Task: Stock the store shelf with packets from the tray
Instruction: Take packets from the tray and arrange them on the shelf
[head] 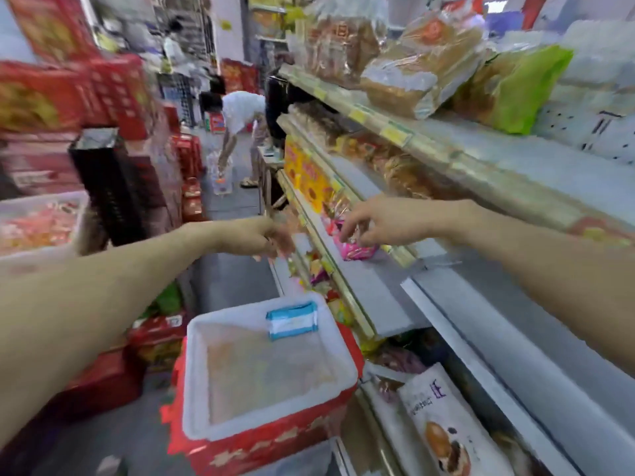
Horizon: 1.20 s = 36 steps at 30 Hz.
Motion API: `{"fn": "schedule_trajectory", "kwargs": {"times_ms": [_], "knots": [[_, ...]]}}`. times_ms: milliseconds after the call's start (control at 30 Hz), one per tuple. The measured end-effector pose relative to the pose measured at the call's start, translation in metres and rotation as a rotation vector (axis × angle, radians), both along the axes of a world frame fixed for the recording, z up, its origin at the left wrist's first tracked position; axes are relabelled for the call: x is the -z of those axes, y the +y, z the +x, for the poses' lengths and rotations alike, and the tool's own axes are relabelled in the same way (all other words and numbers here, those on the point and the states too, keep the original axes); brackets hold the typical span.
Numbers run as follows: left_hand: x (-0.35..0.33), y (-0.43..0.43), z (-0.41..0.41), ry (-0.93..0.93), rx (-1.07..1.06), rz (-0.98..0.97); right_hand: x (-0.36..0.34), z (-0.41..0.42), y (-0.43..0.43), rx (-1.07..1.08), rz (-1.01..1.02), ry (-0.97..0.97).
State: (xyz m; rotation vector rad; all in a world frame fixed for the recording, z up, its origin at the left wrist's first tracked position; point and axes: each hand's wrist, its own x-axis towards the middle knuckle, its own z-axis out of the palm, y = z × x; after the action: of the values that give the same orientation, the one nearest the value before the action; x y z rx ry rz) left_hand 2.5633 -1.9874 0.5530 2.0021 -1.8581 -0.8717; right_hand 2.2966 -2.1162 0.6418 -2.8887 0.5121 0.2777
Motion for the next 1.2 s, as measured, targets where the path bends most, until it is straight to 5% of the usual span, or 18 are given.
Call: {"fn": "schedule_trajectory", "kwargs": {"times_ms": [400, 1200], "knots": [[0.181, 0.060, 0.018, -0.114, -0.198, 0.225, 0.254, 0.087, 0.020, -0.013, 0.177, 0.229], [0.179, 0.068, 0.044, -0.067, -0.104, 0.234, 0.305, 0.081, 0.024, -0.011, -0.124, -0.023]]}}
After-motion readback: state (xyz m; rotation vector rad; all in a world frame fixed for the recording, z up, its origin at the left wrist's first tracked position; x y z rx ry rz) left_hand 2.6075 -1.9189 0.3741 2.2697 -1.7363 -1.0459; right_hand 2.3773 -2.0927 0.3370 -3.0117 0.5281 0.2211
